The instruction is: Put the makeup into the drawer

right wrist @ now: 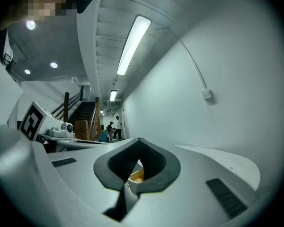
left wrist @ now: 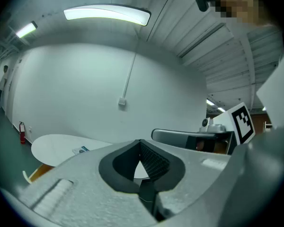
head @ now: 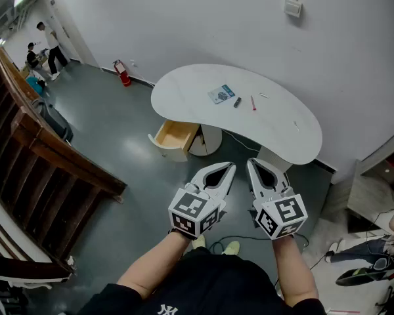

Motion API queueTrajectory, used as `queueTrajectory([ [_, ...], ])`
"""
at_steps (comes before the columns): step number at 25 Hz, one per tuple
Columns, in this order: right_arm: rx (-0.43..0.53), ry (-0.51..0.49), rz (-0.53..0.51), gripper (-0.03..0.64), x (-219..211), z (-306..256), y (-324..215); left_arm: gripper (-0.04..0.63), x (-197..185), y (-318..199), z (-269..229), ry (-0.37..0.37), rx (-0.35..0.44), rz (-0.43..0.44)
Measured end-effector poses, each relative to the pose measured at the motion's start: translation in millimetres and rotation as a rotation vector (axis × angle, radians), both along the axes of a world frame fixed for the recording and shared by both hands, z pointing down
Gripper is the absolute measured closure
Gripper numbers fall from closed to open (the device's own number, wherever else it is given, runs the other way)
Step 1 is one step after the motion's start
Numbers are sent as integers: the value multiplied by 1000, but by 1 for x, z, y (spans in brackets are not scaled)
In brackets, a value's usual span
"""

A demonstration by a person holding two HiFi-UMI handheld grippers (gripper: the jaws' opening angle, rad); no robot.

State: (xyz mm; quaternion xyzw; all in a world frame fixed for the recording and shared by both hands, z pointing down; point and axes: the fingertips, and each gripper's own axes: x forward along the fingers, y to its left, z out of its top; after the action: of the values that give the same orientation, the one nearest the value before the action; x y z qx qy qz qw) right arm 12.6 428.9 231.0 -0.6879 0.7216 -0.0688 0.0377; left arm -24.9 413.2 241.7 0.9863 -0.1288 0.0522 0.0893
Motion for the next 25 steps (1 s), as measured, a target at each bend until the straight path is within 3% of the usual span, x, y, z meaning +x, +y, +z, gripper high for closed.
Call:
queueTrajectory([
  [10, -1, 7, -2, 603, 7, 0, 8, 586, 8, 9, -3, 7, 5, 7],
  [25, 48, -119, -18, 601, 45, -8, 25, 586, 15, -3, -3, 6, -6, -23],
])
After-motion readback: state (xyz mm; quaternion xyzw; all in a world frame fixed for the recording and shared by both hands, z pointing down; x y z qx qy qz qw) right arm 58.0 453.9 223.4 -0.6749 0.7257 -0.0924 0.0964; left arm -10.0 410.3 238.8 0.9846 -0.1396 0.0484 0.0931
